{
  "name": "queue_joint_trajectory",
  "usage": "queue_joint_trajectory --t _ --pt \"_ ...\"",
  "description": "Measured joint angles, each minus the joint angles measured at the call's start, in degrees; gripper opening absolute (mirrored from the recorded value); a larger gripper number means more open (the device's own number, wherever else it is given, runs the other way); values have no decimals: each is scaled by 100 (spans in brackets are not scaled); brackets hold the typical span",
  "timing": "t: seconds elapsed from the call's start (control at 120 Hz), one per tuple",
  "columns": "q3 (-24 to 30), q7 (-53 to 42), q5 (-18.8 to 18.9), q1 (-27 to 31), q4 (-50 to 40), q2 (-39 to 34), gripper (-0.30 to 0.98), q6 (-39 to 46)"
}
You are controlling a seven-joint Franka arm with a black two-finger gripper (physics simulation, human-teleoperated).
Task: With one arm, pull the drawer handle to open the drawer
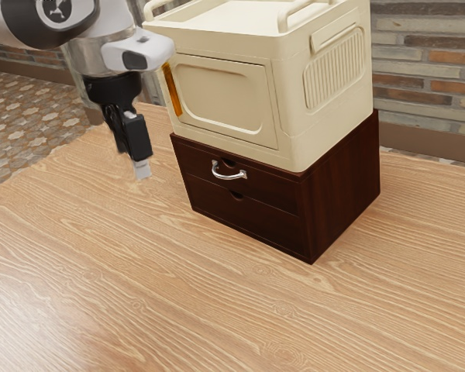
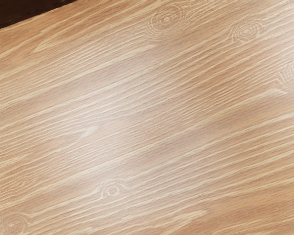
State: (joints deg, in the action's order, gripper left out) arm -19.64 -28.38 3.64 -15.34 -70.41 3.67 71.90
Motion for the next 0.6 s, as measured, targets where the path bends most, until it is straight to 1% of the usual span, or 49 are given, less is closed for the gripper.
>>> queue_joint_trajectory --t 0.1,0.225,0.333,0.433,0.533,0.6 --pt "-10 -630 -4 -2 -16 -3 69 754" --pt "-20 -1280 -37 -67 -5 -28 69 1299" --pt "35 -1745 -49 -73 219 -170 69 1547" --pt "451 -2109 139 205 672 -322 68 1637" --pt "534 -2416 258 210 712 -215 68 1710" --pt "554 -2596 304 130 547 -203 68 1766"
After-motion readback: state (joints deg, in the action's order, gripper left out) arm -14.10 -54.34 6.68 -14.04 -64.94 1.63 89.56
